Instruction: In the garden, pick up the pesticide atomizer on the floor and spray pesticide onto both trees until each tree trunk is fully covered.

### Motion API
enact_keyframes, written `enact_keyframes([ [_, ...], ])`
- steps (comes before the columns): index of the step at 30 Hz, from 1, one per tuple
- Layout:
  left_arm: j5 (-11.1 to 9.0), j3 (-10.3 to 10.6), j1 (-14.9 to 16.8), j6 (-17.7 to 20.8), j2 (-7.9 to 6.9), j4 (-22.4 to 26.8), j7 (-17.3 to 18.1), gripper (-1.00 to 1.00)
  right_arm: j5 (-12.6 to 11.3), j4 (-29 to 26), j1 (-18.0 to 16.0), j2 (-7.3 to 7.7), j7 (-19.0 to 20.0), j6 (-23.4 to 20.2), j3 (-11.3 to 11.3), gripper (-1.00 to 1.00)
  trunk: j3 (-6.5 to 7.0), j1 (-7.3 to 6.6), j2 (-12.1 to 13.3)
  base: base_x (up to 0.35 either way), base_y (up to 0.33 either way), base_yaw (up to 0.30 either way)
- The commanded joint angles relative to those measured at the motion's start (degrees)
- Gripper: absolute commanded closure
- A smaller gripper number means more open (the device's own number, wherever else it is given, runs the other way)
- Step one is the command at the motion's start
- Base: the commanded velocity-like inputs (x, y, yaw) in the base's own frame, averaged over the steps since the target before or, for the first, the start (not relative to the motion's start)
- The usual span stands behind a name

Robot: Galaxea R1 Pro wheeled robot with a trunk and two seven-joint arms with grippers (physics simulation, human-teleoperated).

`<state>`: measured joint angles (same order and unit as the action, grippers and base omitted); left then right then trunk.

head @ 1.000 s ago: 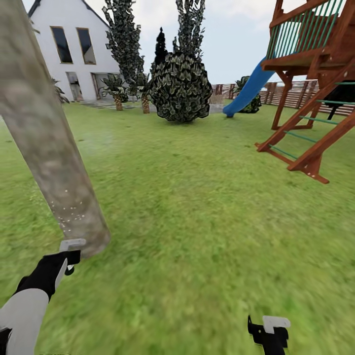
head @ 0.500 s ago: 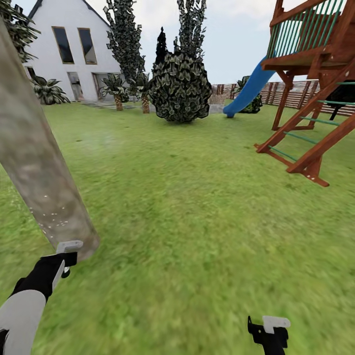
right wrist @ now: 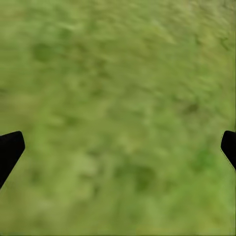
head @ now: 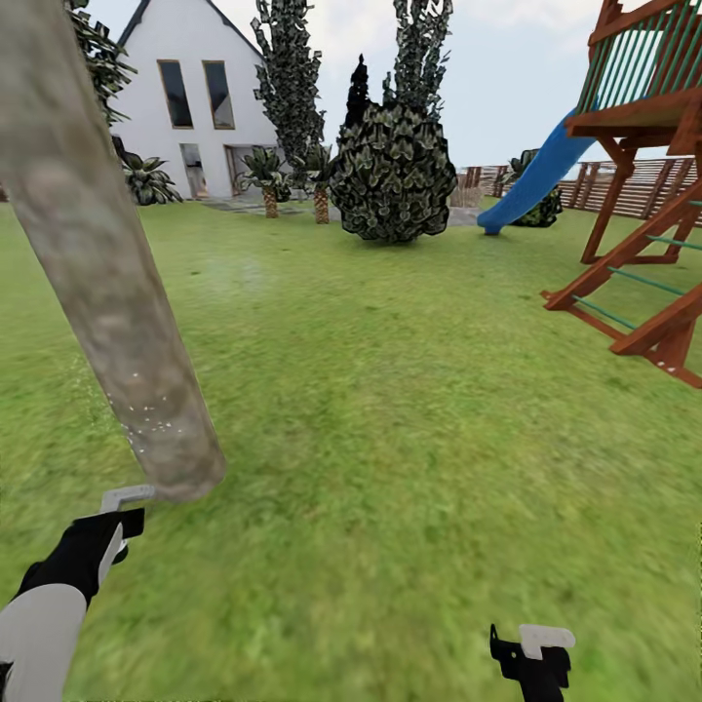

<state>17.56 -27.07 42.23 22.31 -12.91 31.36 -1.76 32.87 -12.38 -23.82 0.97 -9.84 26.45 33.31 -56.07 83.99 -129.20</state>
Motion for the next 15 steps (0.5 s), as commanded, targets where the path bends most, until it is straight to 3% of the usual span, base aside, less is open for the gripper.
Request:
enact_keyframes([
  [1, 0.02, 0.0, 0.02, 0.01, 0.04, 0.1, 0.0, 1.0, 0.0, 0.01, 0.0, 0.0, 0.0, 0.0, 0.0, -1.0, 0.0, 0.0, 0.0, 0.0, -0.236, 0.018],
  [8, 0.03, 0.06, 0.03, 0.09, 0.06, 0.12, -0.08, 1.0, 0.0, 0.0, 0.0, 0.0, 0.0, 0.0, 0.0, -1.0, 0.0, 0.0, 0.0, 0.066, -0.263, 0.022],
  [15, 0.1, 0.1, 0.01, 0.1, 0.44, -0.22, -0.09, 1.0, 0.0, 0.0, 0.0, 0.0, 0.0, 0.0, 0.0, -1.0, 0.0, 0.0, 0.0, 0.173, -0.245, 0.253],
])
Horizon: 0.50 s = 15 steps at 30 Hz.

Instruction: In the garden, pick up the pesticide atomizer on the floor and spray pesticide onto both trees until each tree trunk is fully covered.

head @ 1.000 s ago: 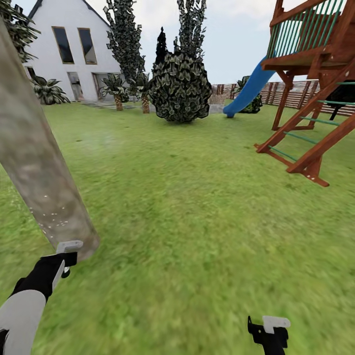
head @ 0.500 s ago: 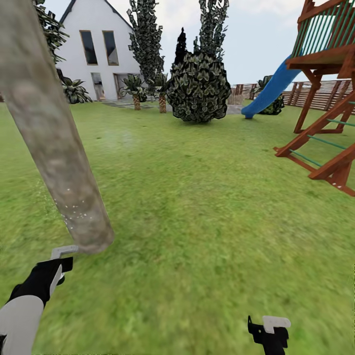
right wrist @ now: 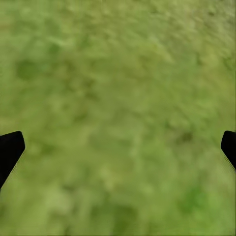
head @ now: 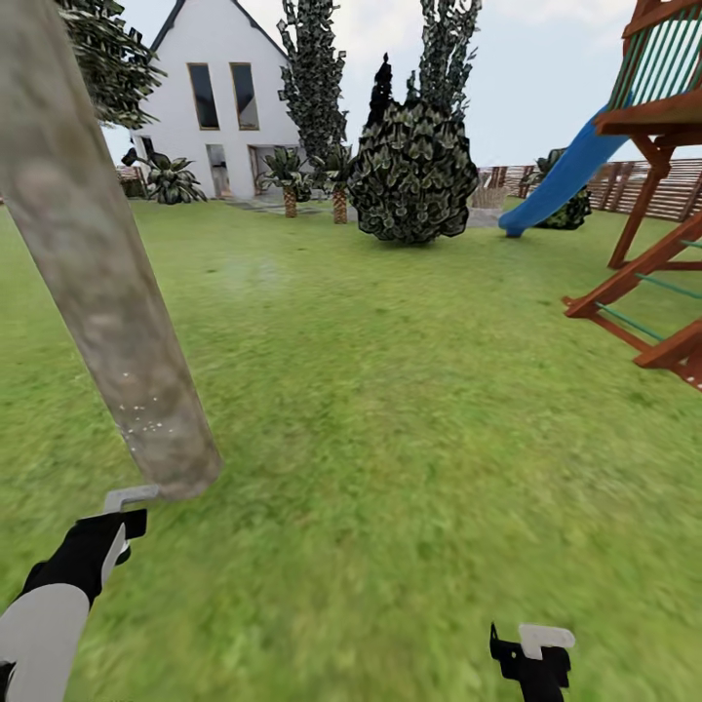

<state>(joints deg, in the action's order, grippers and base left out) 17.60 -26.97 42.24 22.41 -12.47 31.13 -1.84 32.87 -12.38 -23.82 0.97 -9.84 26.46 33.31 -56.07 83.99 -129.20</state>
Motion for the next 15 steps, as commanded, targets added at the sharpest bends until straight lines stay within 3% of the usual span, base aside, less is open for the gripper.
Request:
enact_keyframes([
  [1, 0.06, -0.01, -0.01, 0.0, 0.08, -0.01, 0.0, 1.0, 0.0, 0.01, 0.0, 0.0, 0.0, 0.0, 0.0, -1.0, 0.0, 0.0, 0.0, 0.178, -0.242, 0.277],
  [5, 0.07, -0.01, -0.02, -0.01, 0.16, -0.03, 0.0, 1.0, 0.0, -0.01, 0.0, 0.0, 0.0, 0.0, 0.0, -1.0, 0.0, 0.0, 0.0, 0.178, -0.242, 0.217],
  [15, 0.07, -0.01, 0.0, 0.09, 0.08, -0.02, 0.0, 1.0, 0.0, -0.02, 0.0, 0.0, 0.0, 0.0, 0.0, -1.0, 0.0, 0.0, 0.0, 0.235, -0.179, 0.049],
])
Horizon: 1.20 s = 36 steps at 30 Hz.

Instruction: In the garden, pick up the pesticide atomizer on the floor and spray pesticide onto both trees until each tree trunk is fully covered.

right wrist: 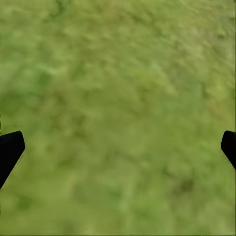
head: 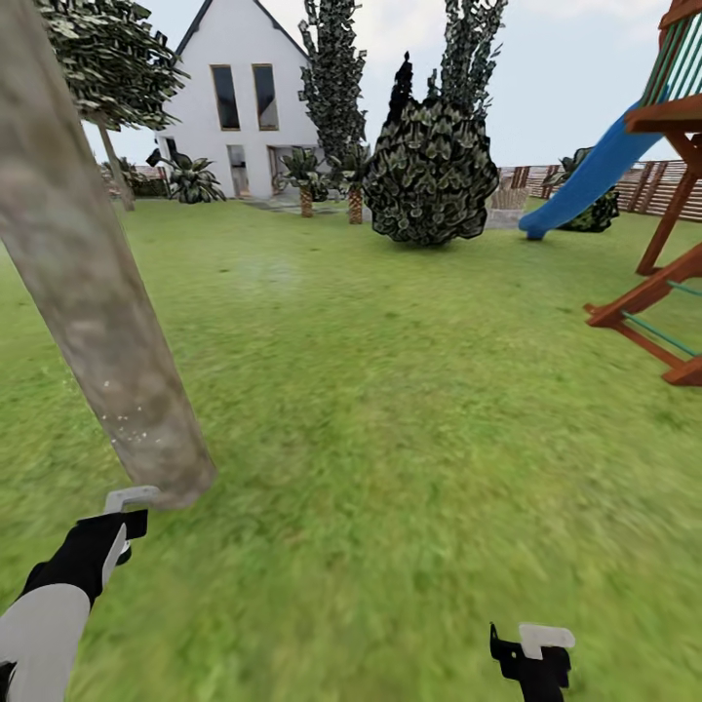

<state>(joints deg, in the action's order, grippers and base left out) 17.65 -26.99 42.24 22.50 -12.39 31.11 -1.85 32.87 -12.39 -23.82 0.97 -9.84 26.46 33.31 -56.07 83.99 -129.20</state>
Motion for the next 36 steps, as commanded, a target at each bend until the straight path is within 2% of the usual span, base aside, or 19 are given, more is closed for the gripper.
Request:
enact_keyframes([
  [1, -0.01, 0.0, -0.04, -0.03, 0.0, -0.03, 0.0, 1.0, 0.0, 0.0, 0.0, 0.0, 0.0, 0.0, 0.0, -1.0, 0.0, 0.0, 0.0, 0.303, -0.094, 0.255],
  [8, -0.15, -0.39, -0.03, -0.71, -0.08, 0.4, 0.22, 1.0, 0.0, 0.04, 0.0, 0.0, 0.0, 0.0, 0.0, -1.0, 0.0, 0.0, 0.0, 0.087, -0.026, 0.277],
  [10, -0.14, -0.07, 0.26, -3.98, 0.19, 0.64, 0.89, 1.0, 0.0, 0.06, 0.0, 0.0, 0.0, 0.0, 0.0, -1.0, 0.0, 0.0, 0.0, 0.001, 0.0, 0.277],
  [11, -0.04, 0.33, 0.65, -5.26, 0.41, 0.72, 1.14, 1.0, 0.0, 0.07, 0.0, 0.0, 0.0, 0.0, 0.0, -1.0, 0.0, 0.0, 0.0, 0.0, 0.0, 0.091],
  [13, -0.02, 2.99, 1.95, -5.3, 0.58, 1.83, 1.35, 1.0, 0.0, 0.08, 0.0, 0.02, -0.06, 0.0, 0.0, -1.0, 0.0, 0.0, 0.0, 0.0, 0.0, 0.021],
  [14, -0.11, 4.5, 4.43, -4.95, 1.35, 2.8, 3.46, 1.0, -0.02, 0.02, 0.0, 0.08, -0.08, 0.0, 0.06, -1.0, 0.0, 0.0, 0.0, 0.0, 0.0, 0.002],
  [16, -0.08, 4.84, 6.89, -4.78, 2.49, 2.96, 5.35, 1.0, -0.01, 0.0, 0.0, 0.14, -0.09, 0.0, 0.08, -1.0, 0.0, 0.0, 0.0, 0.0, 0.0, 0.001],
  [18, -0.14, 4.55, 8.45, -4.68, 1.83, 2.97, 6.1, 1.0, -0.05, 0.0, 0.0, 0.17, -0.09, 0.0, 0.09, -1.0, 0.0, 0.0, 0.0, 0.0, 0.0, 0.0],
  [22, -0.1, 4.46, 9.25, -3.63, -1.41, 3.02, 9.34, 1.0, -0.03, 0.0, 0.0, 0.18, -0.09, 0.0, 0.09, -1.0, 0.0, 0.0, 0.0, 0.0, 0.0, 0.0],
  [26, -0.15, 4.85, 9.43, 3.57, -1.23, 10.16, 10.05, 1.0, -0.02, 0.0, 0.0, 0.18, -0.09, 0.0, 0.09, -1.0, 0.0, 0.0, 0.0, 0.0, 0.0, 0.0],
  [28, -0.09, 4.91, 9.37, 7.12, -2.03, 12.81, 10.17, 1.0, -0.04, 0.0, 0.0, 0.18, -0.09, 0.0, 0.09, -1.0, 0.0, 0.0, 0.0, 0.0, 0.0, 0.0],
  [30, 0.0, 5.05, 8.79, 7.38, -2.84, 13.25, 10.19, 1.0, -0.08, 0.0, 0.0, 0.18, -0.09, 0.0, 0.09, -1.0, 0.0, 0.0, 0.0, 0.0, 0.0, 0.0],
  [36, 0.11, 5.07, 8.3, 7.16, -2.5, 13.71, 10.18, 1.0, -0.06, 0.0, 0.0, 0.11, -0.09, 0.0, 0.06, -1.0, 0.0, 0.0, 0.0, 0.126, 0.0, 0.066],
])
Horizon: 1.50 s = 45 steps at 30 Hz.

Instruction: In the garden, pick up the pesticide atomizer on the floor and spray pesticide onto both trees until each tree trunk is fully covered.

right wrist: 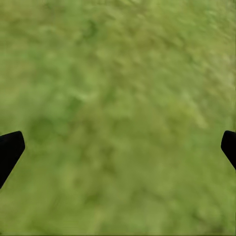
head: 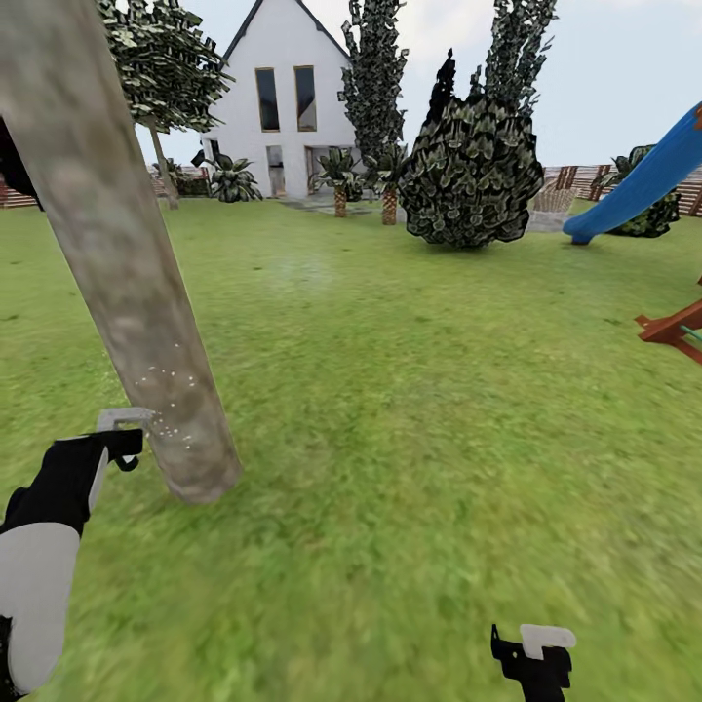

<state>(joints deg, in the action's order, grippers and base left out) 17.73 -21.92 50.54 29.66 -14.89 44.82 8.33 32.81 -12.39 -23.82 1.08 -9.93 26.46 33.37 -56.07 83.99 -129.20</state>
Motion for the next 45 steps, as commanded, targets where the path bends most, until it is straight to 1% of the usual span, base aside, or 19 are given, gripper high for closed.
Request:
enact_keyframes([
  [1, 0.03, -0.07, 0.0, -0.07, 0.08, -0.16, -0.05, 1.0, -0.01, 0.0, 0.0, -0.02, 0.03, 0.0, -0.01, -1.0, 0.0, 0.0, 0.0, 0.319, 0.0, 0.245],
  [4, 0.19, -0.43, -0.65, -0.22, -0.66, -0.96, -0.07, 1.0, -0.03, 0.0, 0.0, -0.02, 0.0, 0.0, 0.0, -1.0, 0.0, 0.0, 0.0, 0.335, 0.053, 0.161],
  [7, 0.36, -0.67, -4.56, -0.38, -1.24, -1.01, -0.12, 1.0, -0.03, 0.0, 0.0, -0.02, 0.0, 0.0, 0.0, -1.0, 0.0, 0.0, 0.0, 0.188, 0.049, 0.019],
  [10, 0.22, -0.35, -7.07, -0.42, -0.97, -0.98, -0.23, 1.0, -0.01, 0.0, 0.0, -0.02, 0.02, 0.0, -0.05, -1.0, 0.0, 0.0, 0.0, 0.018, 0.004, 0.001],
  [14, 0.21, -0.28, -7.46, -0.1, -0.45, -0.64, -0.89, 1.0, 0.02, 0.0, 0.0, -0.02, 0.02, 0.0, -0.06, -1.0, 0.0, 0.0, 0.0, 0.187, 0.035, 0.0],
  [18, 0.34, -0.76, -7.66, -0.21, -0.85, -1.16, -0.95, 1.0, 0.03, 0.0, 0.0, -0.02, 0.07, 0.0, -0.06, -1.0, 0.0, 0.0, 0.0, 0.295, 0.078, 0.0],
  [20, 0.39, -0.7, -10.01, -0.44, -0.97, -2.83, -1.14, 1.0, 0.05, 0.07, 0.0, -0.02, 0.04, 0.0, -0.06, -1.0, 0.0, 0.0, 0.0, 0.061, 0.014, 0.0],
  [21, 0.35, -0.72, -11.17, -1.68, -0.85, -3.53, -1.39, 1.0, 0.06, 0.08, 0.0, -0.02, 0.04, 0.0, -0.06, -1.0, 0.0, 0.0, 0.0, 0.009, 0.002, 0.0],
  [23, 0.09, -0.85, -11.6, -4.98, -0.42, -6.67, -2.32, 1.0, 0.06, 0.09, 0.0, -0.02, 0.07, 0.0, -0.06, -1.0, 0.0, 0.0, 0.0, 0.003, 0.001, 0.068],
  [25, -0.2, -0.96, -11.67, -8.0, -0.05, -9.96, -5.45, 1.0, 0.06, 0.09, 0.0, -0.02, 0.04, 0.0, -0.06, -1.0, 0.0, 0.0, 0.0, 0.001, 0.0, 0.22],
  [26, -0.27, -1.06, -11.69, -9.85, 0.45, -10.82, -7.54, 1.0, 0.06, 0.09, 0.0, -0.02, 0.04, 0.0, -0.06, -1.0, 0.0, 0.0, 0.0, 0.0, 0.0, 0.264],
  [27, -0.3, -1.14, -11.69, -10.89, 1.76, -11.06, -9.45, 1.0, 0.06, 0.09, 0.0, -0.02, 0.05, 0.0, -0.06, -1.0, 0.0, 0.0, 0.0, 0.0, 0.0, 0.273],
  [29, -0.32, -1.18, -11.69, -11.55, 3.6, -11.22, -11.62, 1.0, 0.06, 0.09, 0.0, -0.02, 0.03, 0.0, -0.06, -1.0, 0.0, 0.0, 0.0, 0.0, -0.016, 0.276],
  [31, -0.32, -1.17, -11.69, -11.99, 4.94, -11.39, -15.12, 1.0, 0.06, 0.09, 0.0, -0.02, 0.06, 0.0, -0.06, -1.0, 0.0, 0.0, 0.0, 0.0, -0.185, 0.277],
  [34, -0.21, -0.63, -11.69, -12.23, 6.82, -11.35, -16.26, 1.0, 0.08, 0.1, 0.0, -0.11, 0.07, 0.0, -0.06, -1.0, 0.0, 0.0, 0.0, 0.0, -0.26, 0.162],
  [36, -0.1, -0.57, -11.69, -12.25, 7.31, -10.84, -16.34, 1.0, 0.09, 0.11, 0.0, -0.11, 0.04, 0.0, -0.06, -1.0, 0.0, 0.0, 0.0, 0.0, -0.27, 0.019],
  [40, 0.0, -0.85, -11.69, -12.26, 7.36, -10.64, -16.63, 1.0, 0.13, 0.09, 0.0, -0.03, 0.08, 0.0, -0.06, -1.0, 0.0, 0.0, 0.0, 0.0, -0.271, 0.003],
  [43, -0.17, -0.84, -11.69, -12.27, 7.41, -10.67, -20.44, 1.0, 0.14, 0.09, 0.0, 0.02, 0.09, 0.0, -0.06, -1.0, 0.0, 0.0, 0.0, 0.008, -0.271, 0.0],
  [45, -0.24, -0.61, -11.69, -12.28, 7.53, -11.03, -20.73, 1.0, 0.15, 0.09, 0.0, -0.01, 0.09, 0.0, -0.06, -1.0, 0.0, 0.0, 0.0, 0.055, -0.271, 0.0],
])
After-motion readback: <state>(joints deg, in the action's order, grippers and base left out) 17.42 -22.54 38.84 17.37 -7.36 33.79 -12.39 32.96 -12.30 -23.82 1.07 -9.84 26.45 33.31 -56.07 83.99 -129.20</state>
